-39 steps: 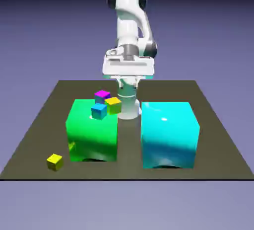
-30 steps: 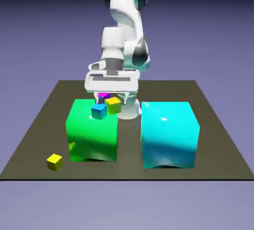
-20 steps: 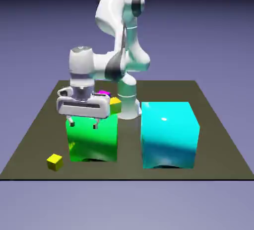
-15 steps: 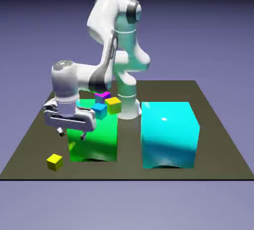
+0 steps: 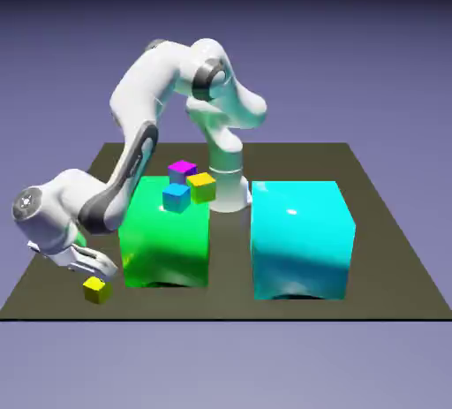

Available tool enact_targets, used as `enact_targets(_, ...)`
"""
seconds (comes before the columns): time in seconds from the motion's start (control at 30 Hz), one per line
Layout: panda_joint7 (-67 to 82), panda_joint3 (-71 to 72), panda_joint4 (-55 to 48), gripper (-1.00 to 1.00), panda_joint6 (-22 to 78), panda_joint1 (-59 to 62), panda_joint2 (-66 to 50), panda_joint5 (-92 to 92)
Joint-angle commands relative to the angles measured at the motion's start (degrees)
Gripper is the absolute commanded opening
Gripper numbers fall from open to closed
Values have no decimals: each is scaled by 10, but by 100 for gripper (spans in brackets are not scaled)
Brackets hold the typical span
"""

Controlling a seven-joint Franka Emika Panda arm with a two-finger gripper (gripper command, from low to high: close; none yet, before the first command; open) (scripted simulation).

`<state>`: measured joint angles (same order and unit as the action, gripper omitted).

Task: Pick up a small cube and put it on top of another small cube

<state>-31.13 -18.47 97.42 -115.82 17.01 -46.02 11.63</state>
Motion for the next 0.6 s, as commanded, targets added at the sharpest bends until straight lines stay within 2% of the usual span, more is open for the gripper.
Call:
enact_targets(0.0,1,1,4,0,-7,0,-3,1)
enact_targets(0.03,1,1,4,-100,-7,0,-3,1)
enact_targets(0.2,7,-1,-45,-100,80,-5,38,-32)
enact_targets(0.57,16,70,68,-100,171,-38,265,-164)
